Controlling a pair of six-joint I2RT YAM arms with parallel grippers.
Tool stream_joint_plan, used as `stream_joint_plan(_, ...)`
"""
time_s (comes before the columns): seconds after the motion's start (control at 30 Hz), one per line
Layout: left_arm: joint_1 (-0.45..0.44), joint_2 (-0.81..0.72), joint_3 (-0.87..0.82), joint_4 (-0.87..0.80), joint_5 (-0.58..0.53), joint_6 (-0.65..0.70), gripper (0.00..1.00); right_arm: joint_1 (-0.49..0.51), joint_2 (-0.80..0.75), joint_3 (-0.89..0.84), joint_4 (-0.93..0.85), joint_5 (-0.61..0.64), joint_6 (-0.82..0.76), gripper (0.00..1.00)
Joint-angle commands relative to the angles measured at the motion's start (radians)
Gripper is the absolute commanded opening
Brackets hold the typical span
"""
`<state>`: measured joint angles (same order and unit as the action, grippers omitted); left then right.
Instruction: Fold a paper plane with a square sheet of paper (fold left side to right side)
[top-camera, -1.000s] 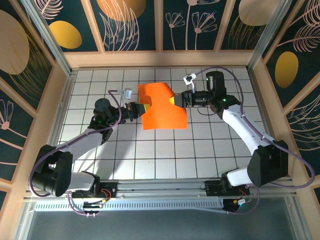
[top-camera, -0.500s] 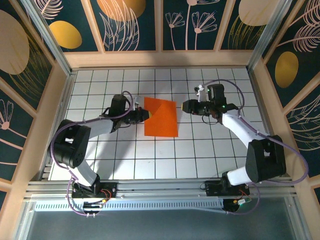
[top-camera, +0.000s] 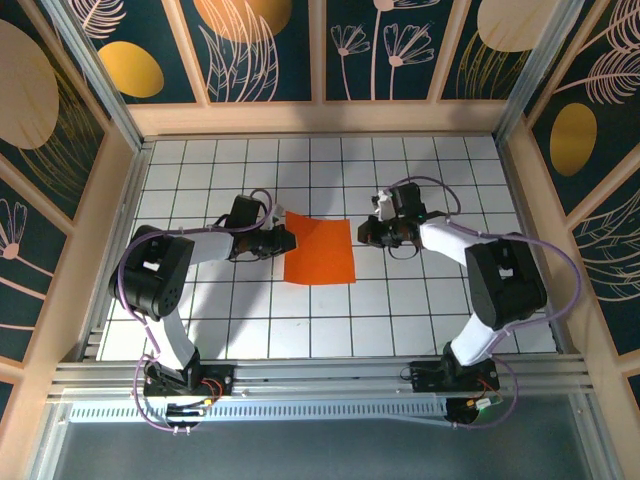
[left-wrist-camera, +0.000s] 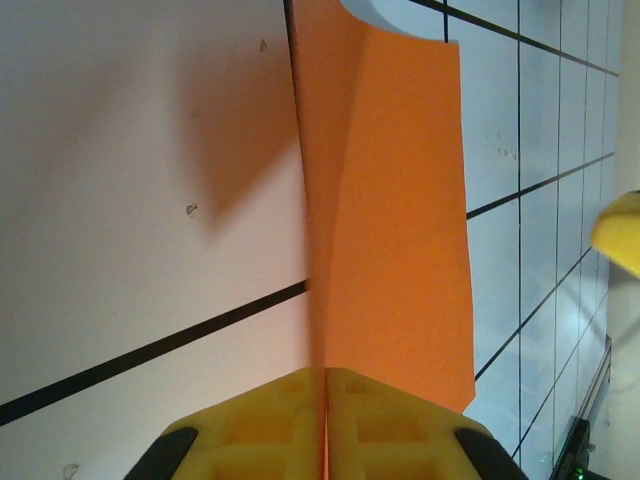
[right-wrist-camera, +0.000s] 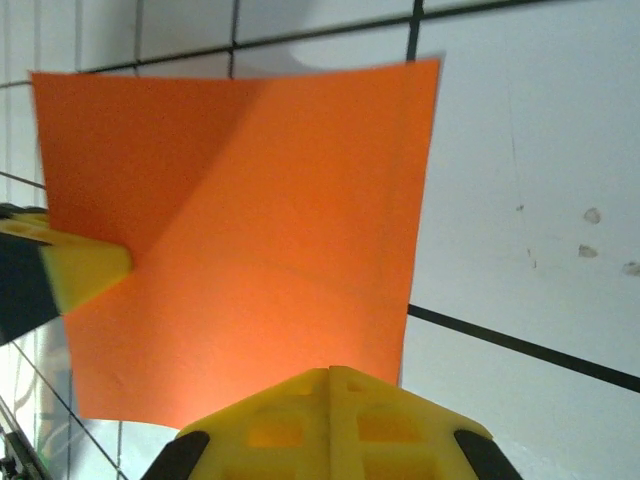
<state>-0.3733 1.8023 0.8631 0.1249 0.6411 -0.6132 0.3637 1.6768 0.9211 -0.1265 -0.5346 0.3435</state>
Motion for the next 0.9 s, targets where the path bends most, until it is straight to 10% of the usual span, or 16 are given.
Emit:
stream_joint_plan(0.0,-0.003,0.021,0.028,-0.034,-0.003,0.026,0.1,0.022,0.043,0.03,0.027,0.016,0.012,0.0)
stream_joint_plan(0.87,-0.027,-0.018,0.074,-0.024,0.092,-0.041,0.53,0.051,0.179,0.007,0.03,0.091,0.008,0.0)
